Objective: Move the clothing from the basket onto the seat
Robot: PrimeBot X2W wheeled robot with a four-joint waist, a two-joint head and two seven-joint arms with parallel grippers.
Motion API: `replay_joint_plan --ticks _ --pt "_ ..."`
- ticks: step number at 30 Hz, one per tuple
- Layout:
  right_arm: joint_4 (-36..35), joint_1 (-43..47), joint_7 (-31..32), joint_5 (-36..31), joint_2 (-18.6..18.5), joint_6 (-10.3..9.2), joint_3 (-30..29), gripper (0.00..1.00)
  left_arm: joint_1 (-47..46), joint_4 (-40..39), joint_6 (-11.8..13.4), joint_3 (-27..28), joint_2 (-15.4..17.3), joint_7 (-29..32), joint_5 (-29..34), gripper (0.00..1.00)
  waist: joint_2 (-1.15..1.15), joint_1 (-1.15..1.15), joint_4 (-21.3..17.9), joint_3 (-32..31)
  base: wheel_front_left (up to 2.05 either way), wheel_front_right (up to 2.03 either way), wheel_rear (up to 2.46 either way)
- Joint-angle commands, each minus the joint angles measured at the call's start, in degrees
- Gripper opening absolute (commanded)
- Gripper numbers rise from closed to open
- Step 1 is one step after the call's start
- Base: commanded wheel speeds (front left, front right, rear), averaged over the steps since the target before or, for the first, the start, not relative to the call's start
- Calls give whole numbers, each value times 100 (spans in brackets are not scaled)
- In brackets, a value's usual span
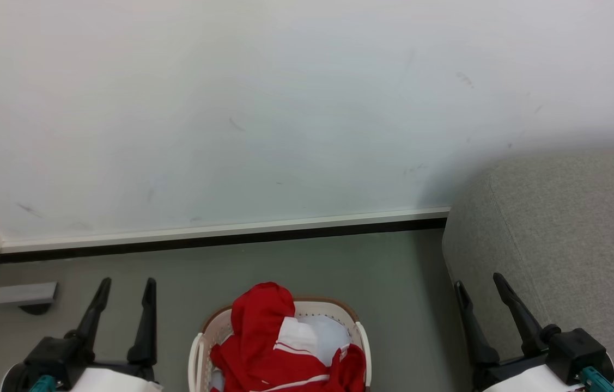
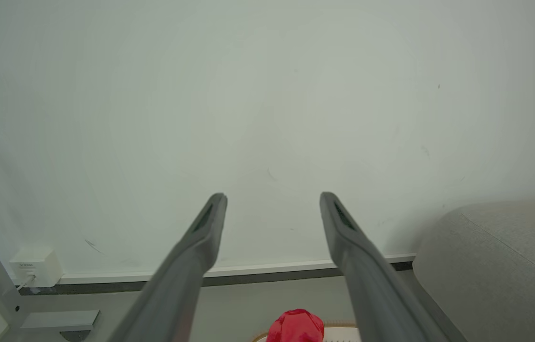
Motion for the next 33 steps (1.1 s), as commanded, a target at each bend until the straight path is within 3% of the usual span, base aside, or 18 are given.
replay_joint_plan --ticks 1,7,33 --pt "-27 -86 -54 -88 -27 -11 18 100 34 -1 8 -5 61 -45 107 100 0 0 -2 -2 0 0 0" --pt "-62 -59 -112 -311 -29 -12 37 100 45 -13 7 -22 65 -92 349 100 0 0 -9 -3 0 0 0" --pt "-95 -73 -92 -218 8 -12 -32 100 37 5 7 45 44 -87 190 100 0 0 -30 32 0 0 0"
